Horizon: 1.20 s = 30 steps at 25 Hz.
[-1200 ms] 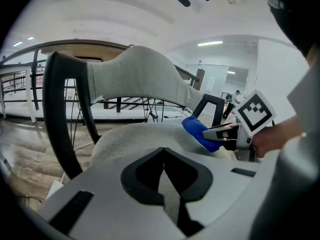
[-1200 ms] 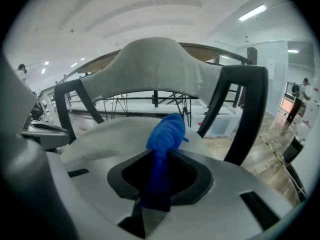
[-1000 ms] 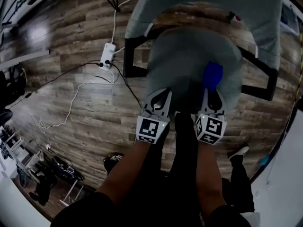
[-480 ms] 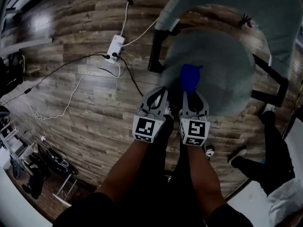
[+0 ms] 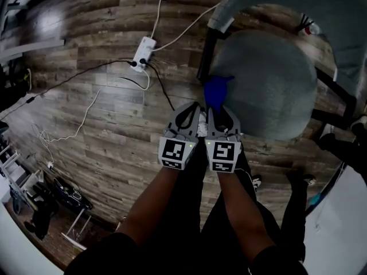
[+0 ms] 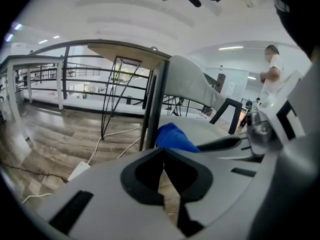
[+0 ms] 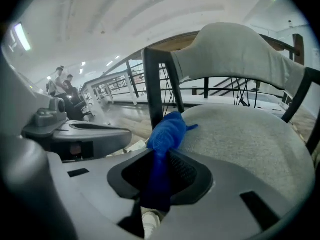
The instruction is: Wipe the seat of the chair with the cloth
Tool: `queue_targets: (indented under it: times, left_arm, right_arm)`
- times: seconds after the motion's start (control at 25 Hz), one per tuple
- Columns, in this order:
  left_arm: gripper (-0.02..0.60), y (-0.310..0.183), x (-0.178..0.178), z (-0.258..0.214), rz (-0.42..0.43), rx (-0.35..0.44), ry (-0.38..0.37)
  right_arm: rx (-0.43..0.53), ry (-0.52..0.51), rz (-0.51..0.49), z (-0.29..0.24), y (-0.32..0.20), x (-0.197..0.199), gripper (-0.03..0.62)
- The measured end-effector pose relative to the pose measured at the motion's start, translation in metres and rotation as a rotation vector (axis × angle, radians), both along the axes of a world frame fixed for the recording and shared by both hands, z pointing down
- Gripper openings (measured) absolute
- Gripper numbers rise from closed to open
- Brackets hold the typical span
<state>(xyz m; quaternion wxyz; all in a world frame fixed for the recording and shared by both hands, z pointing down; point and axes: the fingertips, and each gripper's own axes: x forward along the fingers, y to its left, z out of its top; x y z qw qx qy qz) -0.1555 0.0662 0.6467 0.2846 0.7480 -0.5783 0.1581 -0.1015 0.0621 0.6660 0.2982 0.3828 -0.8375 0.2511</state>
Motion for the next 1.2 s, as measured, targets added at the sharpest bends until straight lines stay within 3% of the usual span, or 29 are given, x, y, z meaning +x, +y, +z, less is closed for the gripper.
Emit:
queue_targets:
  times: [0.2,0.72,0.92,1.2]
  left_arm:
    - [0.006,0.003,0.0,0.003,-0.013,-0.004,0.03]
    - [0.006,0.005,0.031,-0.003,0.067,0.001,0.028]
    - [0.006,0.012,0.043,0.001,0.081,-0.024,0.019]
    - [0.006,0.01,0.079,-0.004,0.127,0.0,0.01]
  right_arm:
    - [0.015,0.042,0.014,0.008,0.004,0.001,0.092]
    - [0.033,0.066,0.099,0.006,-0.007,0.046,0.092]
    - [0.029,0.08,0.138,0.006,-0.013,0.075,0.092]
    - [0.041,0.09,0.194,0.005,-0.018,0.123,0.092]
